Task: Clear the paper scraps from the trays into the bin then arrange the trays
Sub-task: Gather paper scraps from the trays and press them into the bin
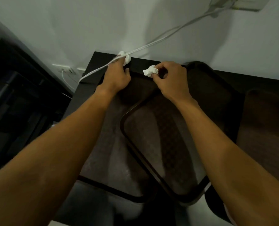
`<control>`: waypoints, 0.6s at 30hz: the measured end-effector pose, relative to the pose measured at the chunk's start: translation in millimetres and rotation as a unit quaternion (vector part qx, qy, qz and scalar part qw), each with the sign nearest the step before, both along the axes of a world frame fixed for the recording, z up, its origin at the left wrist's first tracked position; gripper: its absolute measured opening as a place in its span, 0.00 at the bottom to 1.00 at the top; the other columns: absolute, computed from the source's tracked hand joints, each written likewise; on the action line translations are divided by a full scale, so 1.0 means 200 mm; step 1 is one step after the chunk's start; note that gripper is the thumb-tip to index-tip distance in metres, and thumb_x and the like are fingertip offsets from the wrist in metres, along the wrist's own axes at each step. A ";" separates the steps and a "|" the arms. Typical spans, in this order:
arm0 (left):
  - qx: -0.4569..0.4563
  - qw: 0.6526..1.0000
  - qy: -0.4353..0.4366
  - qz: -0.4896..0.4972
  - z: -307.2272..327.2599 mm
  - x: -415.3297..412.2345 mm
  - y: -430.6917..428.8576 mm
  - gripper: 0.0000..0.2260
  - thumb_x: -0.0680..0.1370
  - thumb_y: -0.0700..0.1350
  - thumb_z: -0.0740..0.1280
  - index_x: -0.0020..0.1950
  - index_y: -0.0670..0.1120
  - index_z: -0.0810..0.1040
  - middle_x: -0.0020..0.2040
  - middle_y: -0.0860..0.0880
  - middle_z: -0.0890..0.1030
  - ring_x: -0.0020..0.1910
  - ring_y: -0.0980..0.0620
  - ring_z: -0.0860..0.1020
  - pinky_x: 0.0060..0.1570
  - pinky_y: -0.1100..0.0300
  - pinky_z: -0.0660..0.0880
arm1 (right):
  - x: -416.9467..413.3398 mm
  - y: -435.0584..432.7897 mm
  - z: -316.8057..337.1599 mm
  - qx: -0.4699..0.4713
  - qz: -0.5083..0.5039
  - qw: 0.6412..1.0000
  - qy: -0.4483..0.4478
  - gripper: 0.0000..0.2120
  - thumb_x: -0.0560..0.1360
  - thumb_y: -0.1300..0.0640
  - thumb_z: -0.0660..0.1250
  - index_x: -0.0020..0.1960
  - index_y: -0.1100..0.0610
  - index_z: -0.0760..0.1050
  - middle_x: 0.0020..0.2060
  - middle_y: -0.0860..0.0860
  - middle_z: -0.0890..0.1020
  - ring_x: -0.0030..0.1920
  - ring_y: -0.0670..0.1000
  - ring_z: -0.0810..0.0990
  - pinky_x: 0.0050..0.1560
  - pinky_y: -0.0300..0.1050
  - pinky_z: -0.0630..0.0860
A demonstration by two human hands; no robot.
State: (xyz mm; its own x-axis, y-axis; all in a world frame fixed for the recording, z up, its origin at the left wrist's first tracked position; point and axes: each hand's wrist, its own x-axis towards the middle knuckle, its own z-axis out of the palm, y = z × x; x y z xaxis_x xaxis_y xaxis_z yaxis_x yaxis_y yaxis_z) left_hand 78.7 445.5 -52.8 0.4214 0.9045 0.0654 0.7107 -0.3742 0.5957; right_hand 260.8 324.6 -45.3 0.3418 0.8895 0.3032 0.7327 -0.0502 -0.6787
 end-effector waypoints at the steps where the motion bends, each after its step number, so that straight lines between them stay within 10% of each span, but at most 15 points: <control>1: 0.004 1.000 0.013 0.005 -0.01 0.02 0.04 0.23 0.79 0.43 0.64 0.74 0.40 0.72 0.73 0.40 0.73 0.74 0.41 0.69 0.75 0.48 0.65 | 0.01 0.00 0.00 -0.001 -0.001 1.000 0.003 0.08 0.75 0.51 0.74 0.53 0.52 0.83 0.47 0.46 0.83 0.45 0.48 0.79 0.51 0.51 0.80; 9: 0.042 0.991 0.114 0.055 -0.02 0.15 0.19 0.14 0.79 0.46 0.66 0.64 0.49 0.79 0.66 0.42 0.75 0.64 0.39 0.75 0.65 0.45 0.73 | 0.03 0.00 -0.04 0.002 0.000 1.000 0.017 0.08 0.75 0.50 0.72 0.52 0.50 0.82 0.46 0.44 0.83 0.44 0.49 0.79 0.48 0.52 0.80; 18: 0.073 0.994 0.013 0.081 -0.03 0.15 0.17 0.09 0.78 0.40 0.70 0.58 0.46 0.83 0.60 0.44 0.79 0.50 0.55 0.75 0.39 0.81 0.65 | 0.02 -0.03 -0.05 -0.002 -0.020 0.999 0.031 0.08 0.76 0.51 0.73 0.53 0.51 0.82 0.47 0.45 0.83 0.46 0.48 0.79 0.49 0.50 0.80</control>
